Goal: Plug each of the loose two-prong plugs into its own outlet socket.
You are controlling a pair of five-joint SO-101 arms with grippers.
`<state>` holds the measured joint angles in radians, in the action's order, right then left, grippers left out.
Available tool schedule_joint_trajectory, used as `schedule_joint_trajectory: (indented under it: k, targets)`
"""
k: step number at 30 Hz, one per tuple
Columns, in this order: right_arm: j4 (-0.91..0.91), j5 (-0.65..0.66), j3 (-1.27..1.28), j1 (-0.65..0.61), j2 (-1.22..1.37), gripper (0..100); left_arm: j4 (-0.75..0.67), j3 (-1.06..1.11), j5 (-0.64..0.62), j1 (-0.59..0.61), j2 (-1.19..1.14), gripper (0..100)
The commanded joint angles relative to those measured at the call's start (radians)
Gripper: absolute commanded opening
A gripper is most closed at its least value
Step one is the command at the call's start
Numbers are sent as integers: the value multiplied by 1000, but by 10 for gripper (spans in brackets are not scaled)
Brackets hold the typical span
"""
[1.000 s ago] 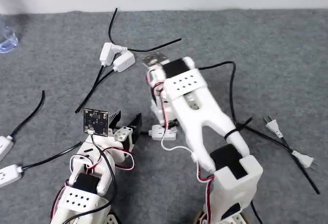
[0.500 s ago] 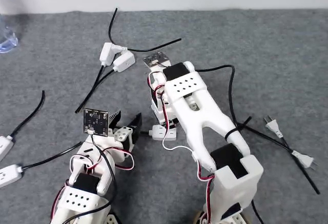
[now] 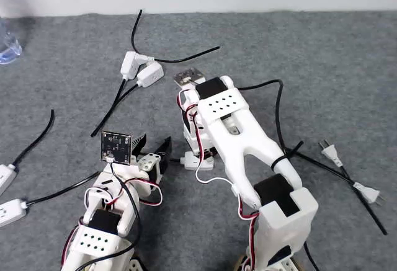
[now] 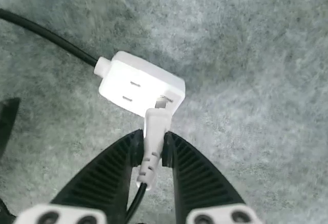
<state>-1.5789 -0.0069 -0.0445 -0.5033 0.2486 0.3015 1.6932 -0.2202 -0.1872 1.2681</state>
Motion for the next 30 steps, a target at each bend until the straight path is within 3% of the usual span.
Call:
schedule_joint_trajectory:
  k: [1,21,30]
  targets:
    - [-21,-6,-8,2,-12,8,2,-7,12,-8,6,200]
    - [128,-2,49,30,166,8,2,-7,12,-8,8,200]
    - [104,41,57,107,131,8,2,-7,12,-8,9,201]
